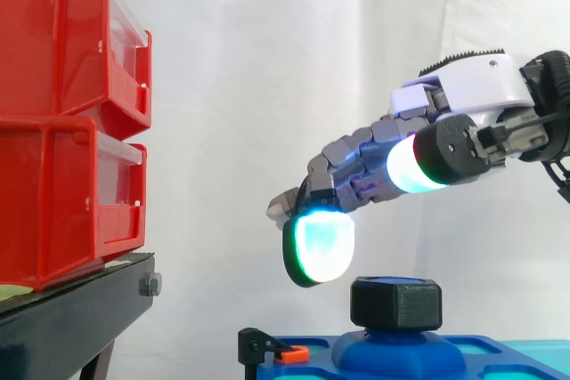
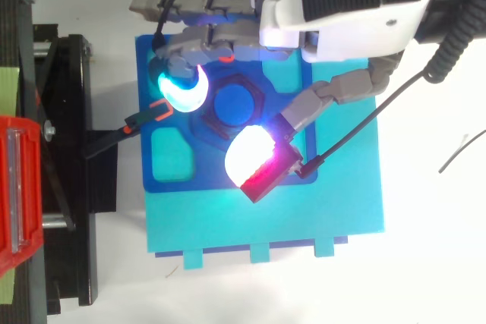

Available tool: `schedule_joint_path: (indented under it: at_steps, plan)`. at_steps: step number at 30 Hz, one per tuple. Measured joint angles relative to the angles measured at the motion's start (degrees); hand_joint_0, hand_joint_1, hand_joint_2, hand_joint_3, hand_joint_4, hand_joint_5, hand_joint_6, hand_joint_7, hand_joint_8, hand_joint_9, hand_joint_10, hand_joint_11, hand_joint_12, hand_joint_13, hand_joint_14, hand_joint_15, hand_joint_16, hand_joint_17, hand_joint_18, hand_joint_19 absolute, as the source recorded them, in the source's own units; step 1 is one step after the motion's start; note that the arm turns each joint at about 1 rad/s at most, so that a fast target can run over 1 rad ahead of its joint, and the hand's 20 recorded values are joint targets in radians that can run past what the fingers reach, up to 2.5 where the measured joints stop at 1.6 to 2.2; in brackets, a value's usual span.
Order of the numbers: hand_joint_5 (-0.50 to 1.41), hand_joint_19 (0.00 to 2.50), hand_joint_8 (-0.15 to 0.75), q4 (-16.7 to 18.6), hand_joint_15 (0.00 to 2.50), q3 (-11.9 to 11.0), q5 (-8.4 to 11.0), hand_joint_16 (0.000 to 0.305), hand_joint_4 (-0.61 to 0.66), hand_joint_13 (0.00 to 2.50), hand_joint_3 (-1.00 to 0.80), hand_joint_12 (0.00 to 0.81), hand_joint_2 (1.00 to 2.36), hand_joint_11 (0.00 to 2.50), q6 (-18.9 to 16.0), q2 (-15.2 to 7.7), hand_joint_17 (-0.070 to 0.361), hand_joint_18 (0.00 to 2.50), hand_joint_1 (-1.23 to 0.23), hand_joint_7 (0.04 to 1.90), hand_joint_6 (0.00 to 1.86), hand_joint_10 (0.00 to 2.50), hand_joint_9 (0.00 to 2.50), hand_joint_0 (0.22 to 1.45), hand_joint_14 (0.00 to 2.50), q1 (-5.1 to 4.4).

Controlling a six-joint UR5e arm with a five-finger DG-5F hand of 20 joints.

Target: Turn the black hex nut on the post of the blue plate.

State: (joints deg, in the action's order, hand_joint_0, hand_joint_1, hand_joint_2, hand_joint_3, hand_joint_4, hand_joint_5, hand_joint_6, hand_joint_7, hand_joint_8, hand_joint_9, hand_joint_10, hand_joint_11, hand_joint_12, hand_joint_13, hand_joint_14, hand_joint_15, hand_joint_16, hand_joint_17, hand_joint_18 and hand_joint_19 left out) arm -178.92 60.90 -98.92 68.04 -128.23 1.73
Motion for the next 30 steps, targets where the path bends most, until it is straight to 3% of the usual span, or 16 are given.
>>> schedule_joint_path:
  at_steps: [11, 18, 30]
  plan:
    - [-0.21, 0.06, 0.242, 0.07, 0.01, -2.16, 0.58, 0.058, 0.2, 0.14, -0.5, 0.372, 1.0, 0.0, -0.01, -0.05, 0.131, 0.0, -0.34, 1.09, 0.5, 0.0, 0.15, 0.47, 0.0, -0.75]
    - [-0.21, 0.05, 0.242, 0.22, 0.01, -2.13, 3.28, 0.058, 0.21, 0.14, -0.5, 0.372, 1.0, 0.0, 0.09, -0.08, 0.131, 0.0, -0.35, 1.08, 0.5, 0.0, 0.15, 0.47, 0.0, -2.33]
    - [-0.22, 0.09, 0.234, 2.54, 0.04, 1.16, 6.16, 0.058, 0.2, 0.11, -0.5, 0.368, 1.0, 0.03, -0.01, -0.07, 0.13, 0.0, -0.32, 1.1, 0.5, 0.0, 0.12, 0.47, 0.0, -5.0]
